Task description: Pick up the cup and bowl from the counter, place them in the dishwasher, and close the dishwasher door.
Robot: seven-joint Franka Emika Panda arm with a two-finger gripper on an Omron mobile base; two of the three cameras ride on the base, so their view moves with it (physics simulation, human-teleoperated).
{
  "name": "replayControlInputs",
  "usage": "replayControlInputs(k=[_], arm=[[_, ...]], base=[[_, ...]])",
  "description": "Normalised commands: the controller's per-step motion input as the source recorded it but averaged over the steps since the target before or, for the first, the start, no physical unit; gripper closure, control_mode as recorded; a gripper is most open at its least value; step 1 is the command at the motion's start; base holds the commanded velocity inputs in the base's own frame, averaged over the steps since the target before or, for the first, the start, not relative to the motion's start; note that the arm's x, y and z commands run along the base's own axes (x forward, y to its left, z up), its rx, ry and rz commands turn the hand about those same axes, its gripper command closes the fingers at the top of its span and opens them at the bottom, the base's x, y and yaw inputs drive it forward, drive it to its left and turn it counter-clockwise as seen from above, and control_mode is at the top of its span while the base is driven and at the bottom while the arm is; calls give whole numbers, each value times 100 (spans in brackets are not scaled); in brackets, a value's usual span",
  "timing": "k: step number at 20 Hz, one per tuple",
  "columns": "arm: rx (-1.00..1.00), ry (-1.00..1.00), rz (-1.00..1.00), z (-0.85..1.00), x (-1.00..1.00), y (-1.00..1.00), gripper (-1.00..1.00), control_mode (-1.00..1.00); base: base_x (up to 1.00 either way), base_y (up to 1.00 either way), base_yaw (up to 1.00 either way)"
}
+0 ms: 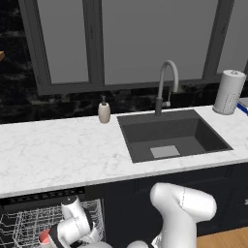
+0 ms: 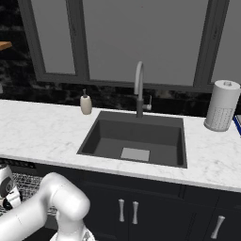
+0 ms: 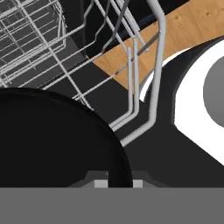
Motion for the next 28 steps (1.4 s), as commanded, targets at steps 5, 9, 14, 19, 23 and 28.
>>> replayControlInputs(k=[5,9,14,19,23,28], arm=[[-3,0,2,-24,-1,4,100,-100],[0,0,1,0,0,4,-100,-100],[0,0,1,0,0,0,-100,-100],[0,0,1,0,0,0,-100,-100],[0,-1,0,29,-6,0,-100,-100],[2,-7,0,63,-15,-3,-100,-100]], base=[[0,0,0],[0,0,0],[0,0,0],[0,0,0],[0,0,0],[0,0,0]])
